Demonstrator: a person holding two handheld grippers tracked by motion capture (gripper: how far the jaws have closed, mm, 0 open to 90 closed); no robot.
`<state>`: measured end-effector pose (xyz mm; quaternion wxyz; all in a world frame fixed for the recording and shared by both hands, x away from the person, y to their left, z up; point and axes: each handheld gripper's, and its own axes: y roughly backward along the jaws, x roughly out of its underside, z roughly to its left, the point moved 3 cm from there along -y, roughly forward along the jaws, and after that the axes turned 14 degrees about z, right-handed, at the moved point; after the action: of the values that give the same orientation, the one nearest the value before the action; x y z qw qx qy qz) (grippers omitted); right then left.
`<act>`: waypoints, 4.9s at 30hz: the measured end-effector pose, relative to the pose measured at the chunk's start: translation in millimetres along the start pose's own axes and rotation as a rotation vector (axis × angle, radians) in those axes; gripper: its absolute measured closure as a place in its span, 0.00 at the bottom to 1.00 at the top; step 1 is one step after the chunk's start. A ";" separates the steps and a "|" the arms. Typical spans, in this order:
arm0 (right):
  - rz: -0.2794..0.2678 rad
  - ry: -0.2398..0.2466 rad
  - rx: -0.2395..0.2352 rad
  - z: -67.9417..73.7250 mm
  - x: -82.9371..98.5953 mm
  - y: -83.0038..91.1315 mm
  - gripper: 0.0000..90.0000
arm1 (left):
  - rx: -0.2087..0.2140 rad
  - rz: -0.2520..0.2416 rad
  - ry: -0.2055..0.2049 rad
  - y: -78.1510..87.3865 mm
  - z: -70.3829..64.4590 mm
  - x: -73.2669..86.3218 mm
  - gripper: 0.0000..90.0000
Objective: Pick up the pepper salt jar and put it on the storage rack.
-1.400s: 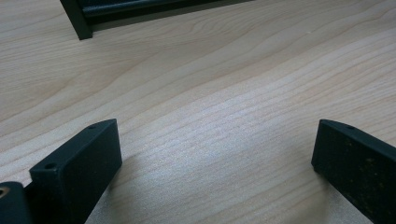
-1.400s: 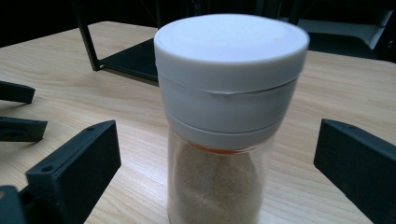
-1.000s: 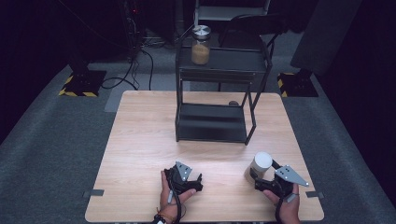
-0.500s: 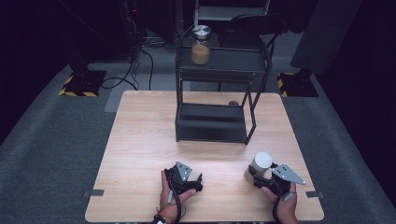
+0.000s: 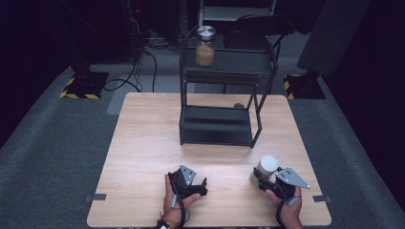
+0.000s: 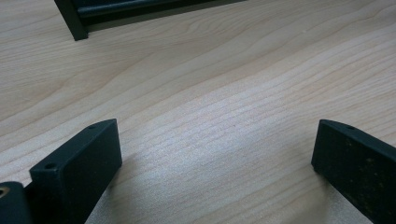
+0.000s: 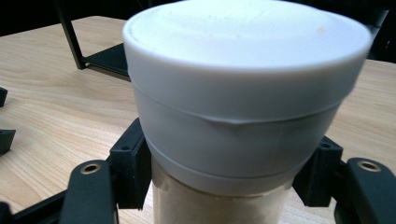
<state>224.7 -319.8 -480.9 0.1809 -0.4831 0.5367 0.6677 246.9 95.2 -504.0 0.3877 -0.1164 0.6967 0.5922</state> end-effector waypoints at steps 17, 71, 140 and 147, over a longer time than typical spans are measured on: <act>0.009 0.007 0.002 -3.7 -20.2 2.4 0.38 | 0.000 0.000 0.000 0.0 0.0 0.0 0.01; -0.223 0.015 0.208 23.7 -255.4 11.3 0.38 | 0.000 0.001 -0.001 0.0 0.0 -0.2 0.01; -0.203 -0.200 0.377 7.6 -364.5 -59.0 0.38 | 0.000 -0.001 -0.001 -0.2 -1.2 -0.1 0.02; -0.206 -0.204 0.376 6.3 -367.2 -67.0 0.38 | 0.001 -0.001 -0.002 -0.4 -1.3 -0.3 0.02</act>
<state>444.5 -188.3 -209.3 0.3881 -0.4230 0.5784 0.5796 246.9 93.8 -504.1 0.3889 -0.1160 0.6967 0.5916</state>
